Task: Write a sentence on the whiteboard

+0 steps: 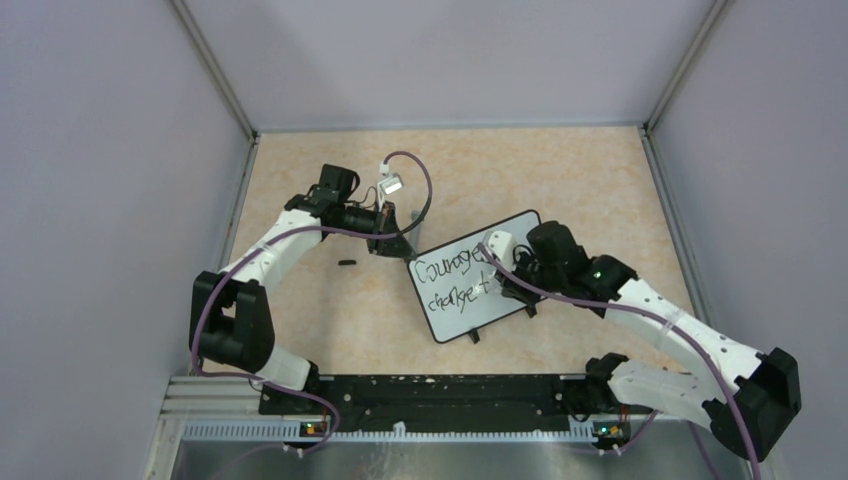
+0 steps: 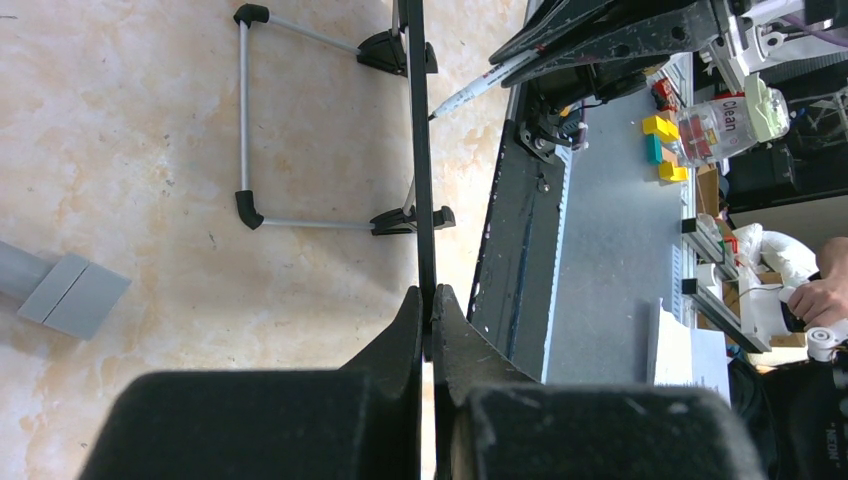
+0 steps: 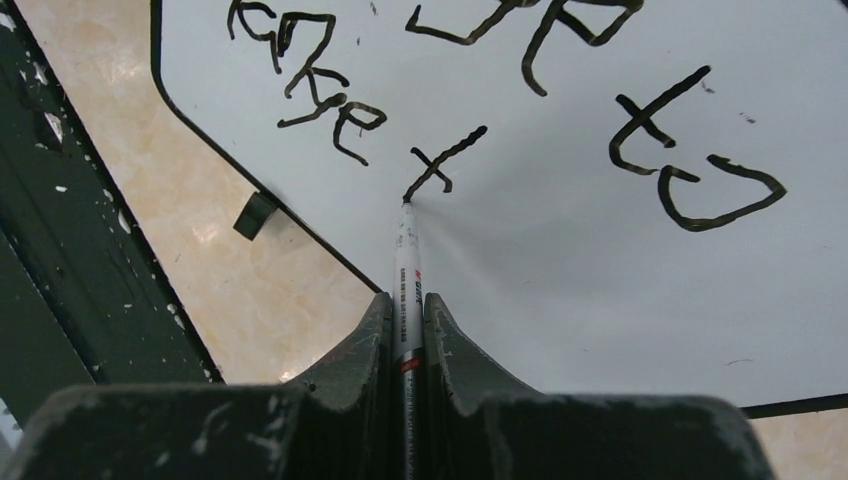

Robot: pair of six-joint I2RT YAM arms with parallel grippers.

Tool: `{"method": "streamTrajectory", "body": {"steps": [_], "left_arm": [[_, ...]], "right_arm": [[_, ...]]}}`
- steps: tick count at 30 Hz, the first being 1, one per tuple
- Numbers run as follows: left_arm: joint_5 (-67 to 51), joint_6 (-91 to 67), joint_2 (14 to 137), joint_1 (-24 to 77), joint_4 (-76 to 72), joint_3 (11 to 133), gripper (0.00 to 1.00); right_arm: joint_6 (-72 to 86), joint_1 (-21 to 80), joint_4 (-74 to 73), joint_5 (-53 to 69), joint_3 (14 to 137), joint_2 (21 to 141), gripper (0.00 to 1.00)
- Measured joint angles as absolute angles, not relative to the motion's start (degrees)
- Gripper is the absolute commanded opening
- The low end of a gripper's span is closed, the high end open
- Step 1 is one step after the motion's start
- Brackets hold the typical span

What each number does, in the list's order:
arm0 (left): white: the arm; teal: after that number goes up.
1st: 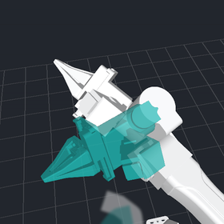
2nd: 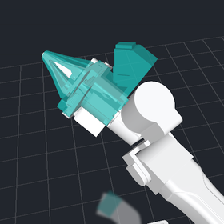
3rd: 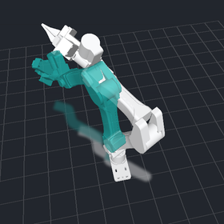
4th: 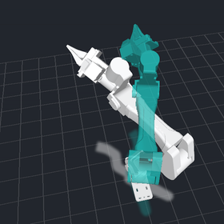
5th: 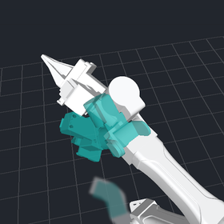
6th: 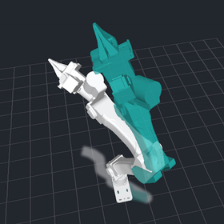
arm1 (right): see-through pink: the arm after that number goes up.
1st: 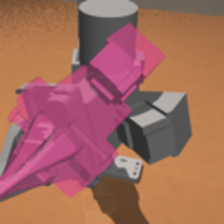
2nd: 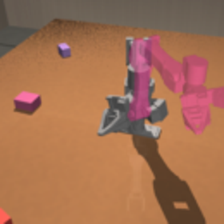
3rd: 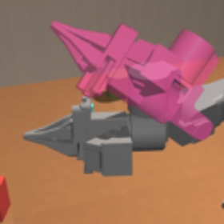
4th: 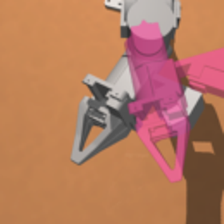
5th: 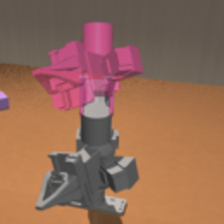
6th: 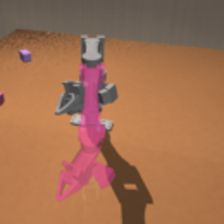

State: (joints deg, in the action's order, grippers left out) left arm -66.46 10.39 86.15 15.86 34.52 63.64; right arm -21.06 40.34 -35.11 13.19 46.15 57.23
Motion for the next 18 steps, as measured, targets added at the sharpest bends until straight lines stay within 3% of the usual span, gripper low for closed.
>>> {"method": "streamTrajectory", "body": {"steps": [18], "left_arm": [[-66.7, 10.4, 86.1, 15.9, 34.6, 63.6, 0.0]], "right_arm": [[-21.8, 40.3, -37.6, 8.8, 49.1, 55.5, 0.0]]}}
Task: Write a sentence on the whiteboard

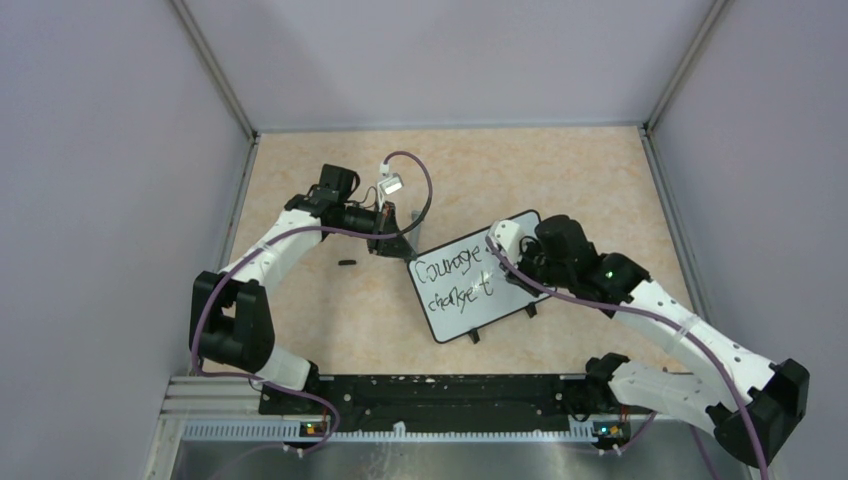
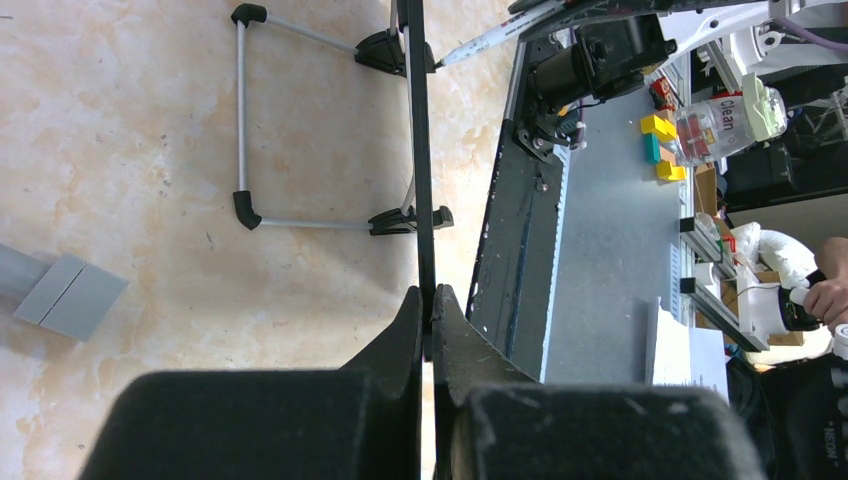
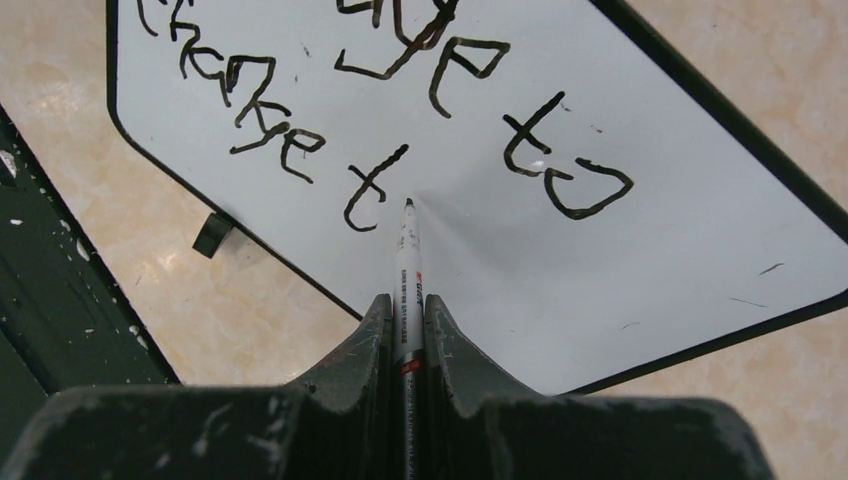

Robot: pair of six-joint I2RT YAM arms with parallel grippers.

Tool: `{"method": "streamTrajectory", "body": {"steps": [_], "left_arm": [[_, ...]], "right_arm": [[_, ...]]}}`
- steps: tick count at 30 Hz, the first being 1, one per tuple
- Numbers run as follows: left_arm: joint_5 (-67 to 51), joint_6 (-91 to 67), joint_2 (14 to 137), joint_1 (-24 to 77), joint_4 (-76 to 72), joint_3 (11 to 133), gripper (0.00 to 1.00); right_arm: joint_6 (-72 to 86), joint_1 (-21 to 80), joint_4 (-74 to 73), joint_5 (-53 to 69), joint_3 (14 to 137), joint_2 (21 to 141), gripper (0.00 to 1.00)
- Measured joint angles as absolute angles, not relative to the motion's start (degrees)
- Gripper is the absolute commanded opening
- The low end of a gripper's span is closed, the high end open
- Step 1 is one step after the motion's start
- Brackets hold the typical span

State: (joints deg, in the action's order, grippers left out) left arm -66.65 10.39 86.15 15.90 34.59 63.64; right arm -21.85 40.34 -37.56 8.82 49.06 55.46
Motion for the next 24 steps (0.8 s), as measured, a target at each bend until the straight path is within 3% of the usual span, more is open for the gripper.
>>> {"method": "streamTrajectory", "body": {"steps": [24], "left_arm": [[-66.6, 10.4, 86.1, 15.9, 34.6, 63.6, 0.0]], "right_arm": [[-22.7, 40.3, -36.8, 8.2, 48.2, 56.1, 0.0]]}}
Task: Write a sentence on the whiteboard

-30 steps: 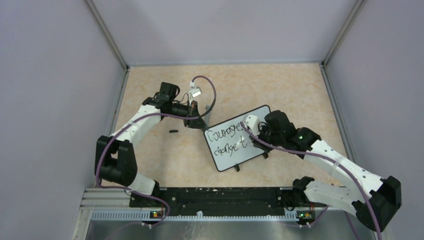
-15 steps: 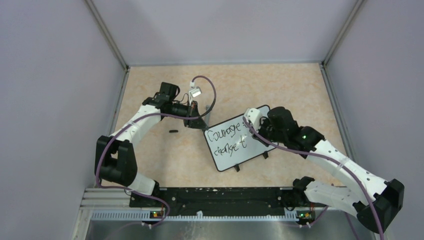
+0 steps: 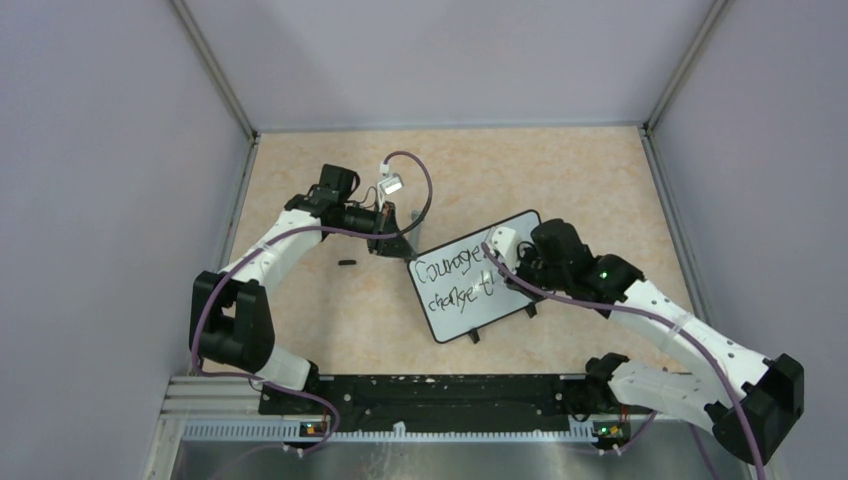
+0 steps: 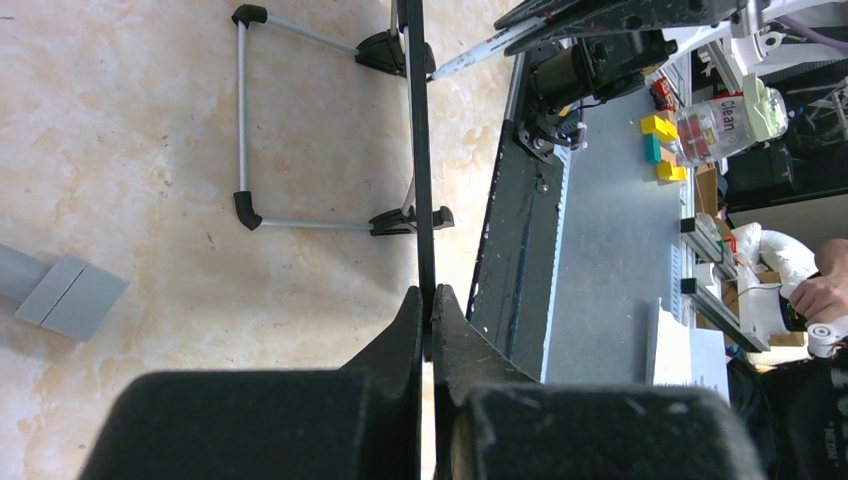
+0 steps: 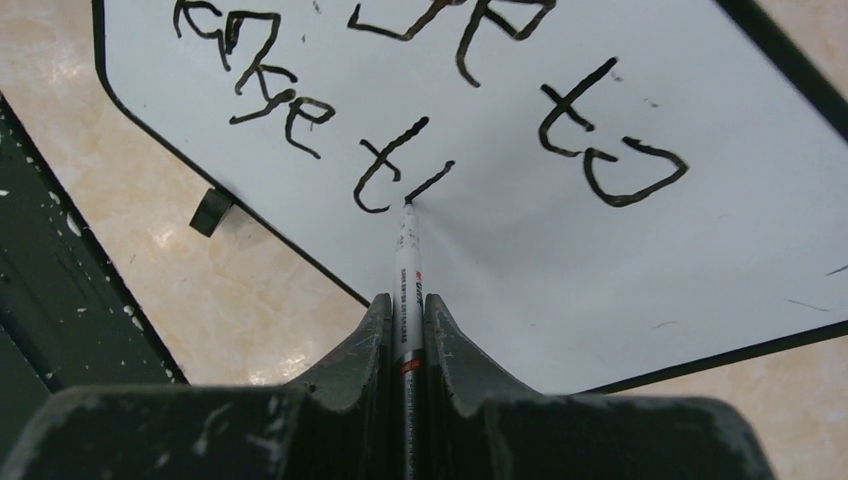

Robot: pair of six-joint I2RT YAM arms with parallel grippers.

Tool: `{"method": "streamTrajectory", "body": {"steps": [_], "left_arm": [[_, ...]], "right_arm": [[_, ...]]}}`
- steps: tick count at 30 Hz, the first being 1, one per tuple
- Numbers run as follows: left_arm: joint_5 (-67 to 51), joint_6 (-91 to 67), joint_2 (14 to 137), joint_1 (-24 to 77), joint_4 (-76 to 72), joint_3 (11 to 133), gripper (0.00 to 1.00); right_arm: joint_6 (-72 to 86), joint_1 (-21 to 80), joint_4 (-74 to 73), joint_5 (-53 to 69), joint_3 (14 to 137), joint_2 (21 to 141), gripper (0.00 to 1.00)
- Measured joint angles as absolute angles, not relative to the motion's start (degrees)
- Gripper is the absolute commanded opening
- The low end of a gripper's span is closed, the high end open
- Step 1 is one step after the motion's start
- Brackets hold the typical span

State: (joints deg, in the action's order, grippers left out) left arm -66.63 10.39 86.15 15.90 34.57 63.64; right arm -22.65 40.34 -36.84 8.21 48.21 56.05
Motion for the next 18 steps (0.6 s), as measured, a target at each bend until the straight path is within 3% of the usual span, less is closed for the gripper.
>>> {"method": "streamTrajectory", "body": {"steps": [18], "left_arm": [[-66.6, 10.4, 86.1, 15.9, 34.5, 63.6, 0.0]], "right_arm": [[-23.0, 40.3, -38.8, 10.2, 46.5, 57.0, 0.0]]}}
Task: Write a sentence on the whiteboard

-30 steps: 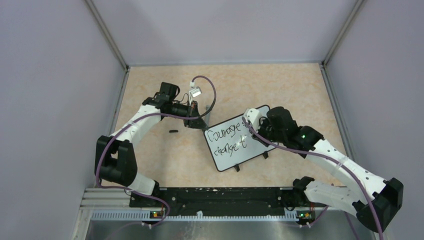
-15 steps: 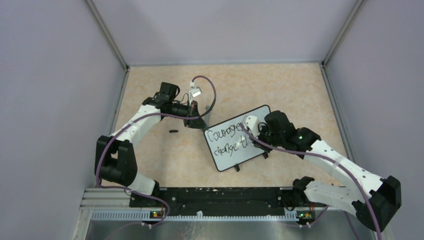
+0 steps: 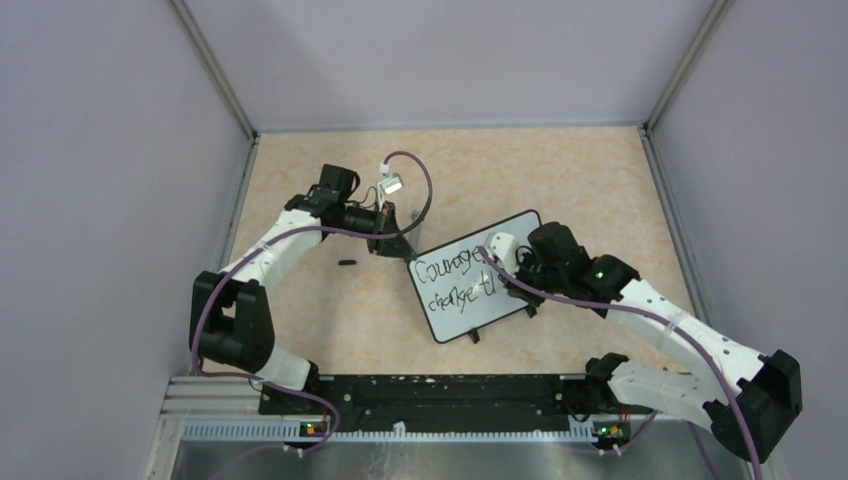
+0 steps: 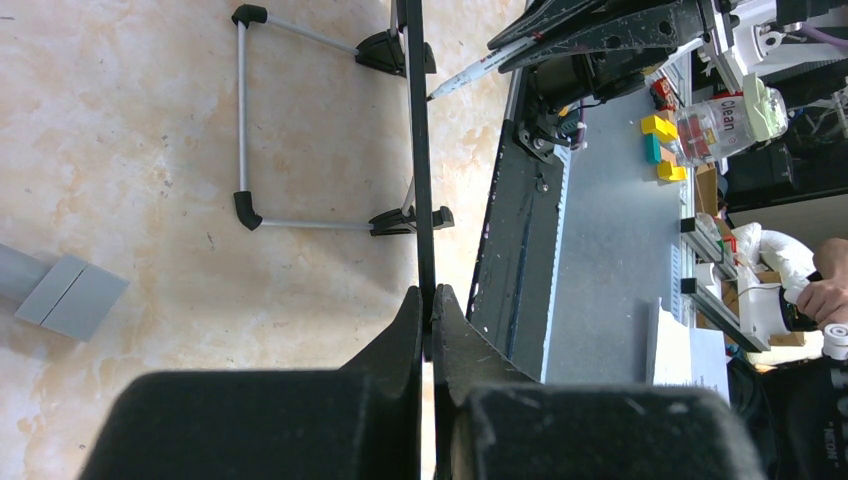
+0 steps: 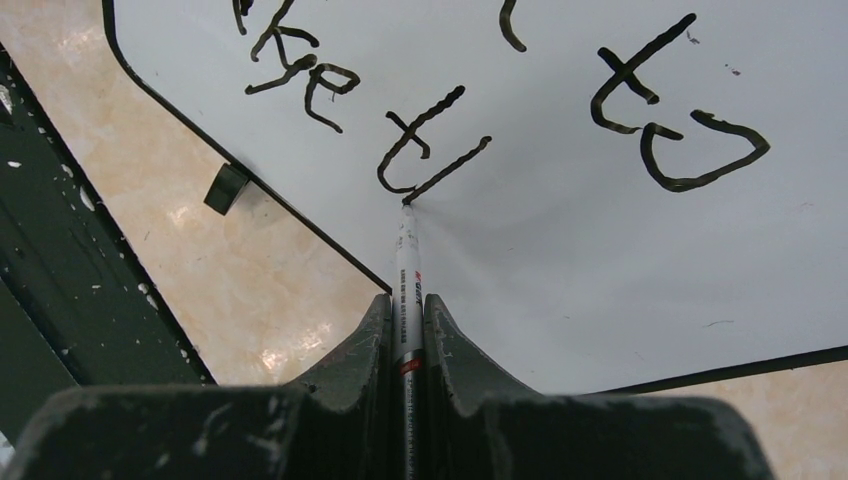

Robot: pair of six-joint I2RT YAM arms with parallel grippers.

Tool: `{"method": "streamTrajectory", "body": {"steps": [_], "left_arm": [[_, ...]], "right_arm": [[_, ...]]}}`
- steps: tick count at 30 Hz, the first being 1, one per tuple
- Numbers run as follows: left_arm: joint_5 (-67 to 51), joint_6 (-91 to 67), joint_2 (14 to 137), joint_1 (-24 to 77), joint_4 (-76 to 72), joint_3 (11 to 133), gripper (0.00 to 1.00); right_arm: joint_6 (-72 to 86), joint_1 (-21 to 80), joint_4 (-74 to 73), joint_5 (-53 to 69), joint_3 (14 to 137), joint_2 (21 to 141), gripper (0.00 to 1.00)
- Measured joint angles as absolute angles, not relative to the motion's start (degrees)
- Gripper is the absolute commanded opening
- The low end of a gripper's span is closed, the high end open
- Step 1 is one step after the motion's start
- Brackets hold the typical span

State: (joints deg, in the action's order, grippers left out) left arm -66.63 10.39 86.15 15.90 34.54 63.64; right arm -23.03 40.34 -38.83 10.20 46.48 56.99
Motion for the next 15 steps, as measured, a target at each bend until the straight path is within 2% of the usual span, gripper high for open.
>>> {"method": "streamTrajectory", "body": {"steps": [15], "left_arm": [[-66.6, 10.4, 86.1, 15.9, 34.5, 63.6, 0.0]], "right_arm": [[-20.8, 40.3, -36.5, 7.6, 46.9, 55.6, 0.0]]}}
